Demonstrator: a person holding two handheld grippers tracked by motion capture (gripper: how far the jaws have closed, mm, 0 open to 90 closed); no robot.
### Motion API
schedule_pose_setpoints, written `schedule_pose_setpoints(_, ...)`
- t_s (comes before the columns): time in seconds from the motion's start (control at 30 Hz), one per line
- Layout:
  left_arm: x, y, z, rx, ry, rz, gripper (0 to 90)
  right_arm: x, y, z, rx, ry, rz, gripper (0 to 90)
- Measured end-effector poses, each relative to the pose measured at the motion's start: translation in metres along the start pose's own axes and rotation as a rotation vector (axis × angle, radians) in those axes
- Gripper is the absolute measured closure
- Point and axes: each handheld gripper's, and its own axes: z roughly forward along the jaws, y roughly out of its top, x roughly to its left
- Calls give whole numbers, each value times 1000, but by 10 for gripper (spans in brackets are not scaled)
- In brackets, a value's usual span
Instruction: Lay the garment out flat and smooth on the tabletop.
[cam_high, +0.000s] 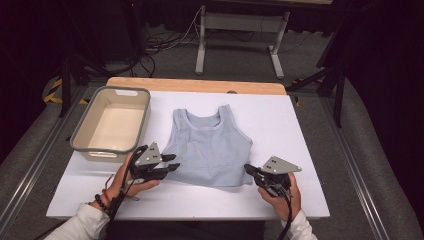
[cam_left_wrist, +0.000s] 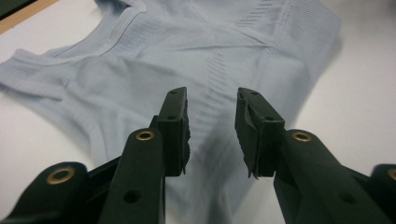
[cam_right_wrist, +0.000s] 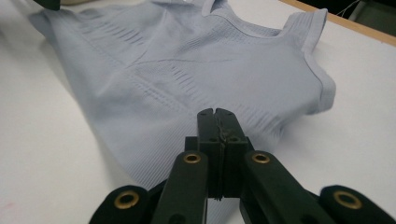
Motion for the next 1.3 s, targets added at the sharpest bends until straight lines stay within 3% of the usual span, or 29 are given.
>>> schedule_pose_setpoints(0.13, 8, 4, 22, 54, 8, -2, 564, -2, 4, 19, 29, 1, 11, 743)
schedule_pose_setpoints(0.23, 11, 1, 33, 105, -5, -2, 491, -6, 4, 31, 54, 6, 16, 755)
schedule_pose_setpoints(0.37, 11, -4, 38, 147, 10, 14, 538, -6, 5, 43, 84, 8, 9, 804)
schedule_pose_setpoints(0.43, 10, -7, 41, 170, 19, 20, 557, -2, 3, 52, 120, 5, -25, 804)
schedule_pose_setpoints(0.5, 8, -8, 42, 165, 28, 41, 579, 3, -1, 61, 155, -7, -52, 810)
schedule_pose_setpoints(0.57, 8, -8, 41, 172, 38, 59, 608, 3, -2, 62, 144, -8, -44, 812)
schedule_pose_setpoints(0.73, 10, -10, 40, 169, 47, 36, 610, 2, -5, 61, 126, -4, -28, 807)
schedule_pose_setpoints(0.8, 10, -11, 38, 169, 50, 39, 610, 2, -4, 59, 122, -6, -35, 777)
schedule_pose_setpoints(0.9, 10, -11, 36, 162, 70, 45, 610, -2, -2, 54, 85, -4, 0, 674)
schedule_pose_setpoints(1.07, 8, -8, 27, 116, 128, 59, 617, -17, 3, 40, 16, -46, 42, 556)
schedule_pose_setpoints(1.17, 12, -7, 21, 51, 145, 13, 588, -31, 4, 33, -13, -101, 90, 500)
schedule_pose_setpoints(1.27, 16, -6, 22, 47, 184, -6, 530, -46, 6, 28, -44, -128, 142, 445)
schedule_pose_setpoints(1.3, 18, -7, 24, 43, 179, -25, 503, -51, 7, 28, -39, -141, 155, 433)
